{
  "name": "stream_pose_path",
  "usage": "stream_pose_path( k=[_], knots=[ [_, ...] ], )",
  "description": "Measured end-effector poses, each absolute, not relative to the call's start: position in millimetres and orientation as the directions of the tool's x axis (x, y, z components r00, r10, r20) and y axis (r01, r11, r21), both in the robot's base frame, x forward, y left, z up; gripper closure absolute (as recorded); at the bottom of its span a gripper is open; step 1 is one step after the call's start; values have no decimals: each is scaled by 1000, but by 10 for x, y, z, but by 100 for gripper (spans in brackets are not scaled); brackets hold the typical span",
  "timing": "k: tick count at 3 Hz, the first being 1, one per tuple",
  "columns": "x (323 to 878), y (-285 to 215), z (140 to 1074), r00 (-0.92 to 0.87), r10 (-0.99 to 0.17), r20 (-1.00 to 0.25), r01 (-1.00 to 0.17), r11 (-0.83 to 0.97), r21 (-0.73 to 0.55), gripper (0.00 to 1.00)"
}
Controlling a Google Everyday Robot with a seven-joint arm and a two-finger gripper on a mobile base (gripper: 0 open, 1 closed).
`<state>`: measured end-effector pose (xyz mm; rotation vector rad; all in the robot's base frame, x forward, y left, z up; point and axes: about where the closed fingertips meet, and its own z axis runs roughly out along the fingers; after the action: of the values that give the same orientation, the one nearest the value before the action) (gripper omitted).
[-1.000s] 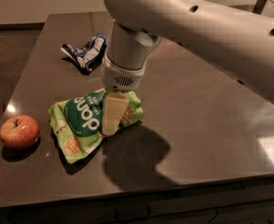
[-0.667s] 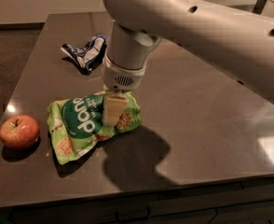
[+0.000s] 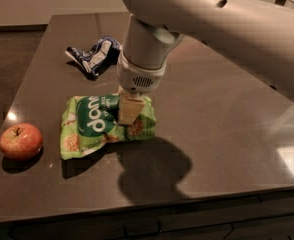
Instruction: Pick green rice chip bag
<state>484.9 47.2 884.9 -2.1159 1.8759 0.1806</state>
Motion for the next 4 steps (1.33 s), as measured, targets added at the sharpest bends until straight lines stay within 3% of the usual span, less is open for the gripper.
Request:
stream_pose_path(
  k=[1,4],
  knots=[
    [4911,308,9014,154,-937,-315,-981,-106,-165,100],
    [5042,-94,9923,236,-882,-408,-965,-165,-203,100]
  ],
)
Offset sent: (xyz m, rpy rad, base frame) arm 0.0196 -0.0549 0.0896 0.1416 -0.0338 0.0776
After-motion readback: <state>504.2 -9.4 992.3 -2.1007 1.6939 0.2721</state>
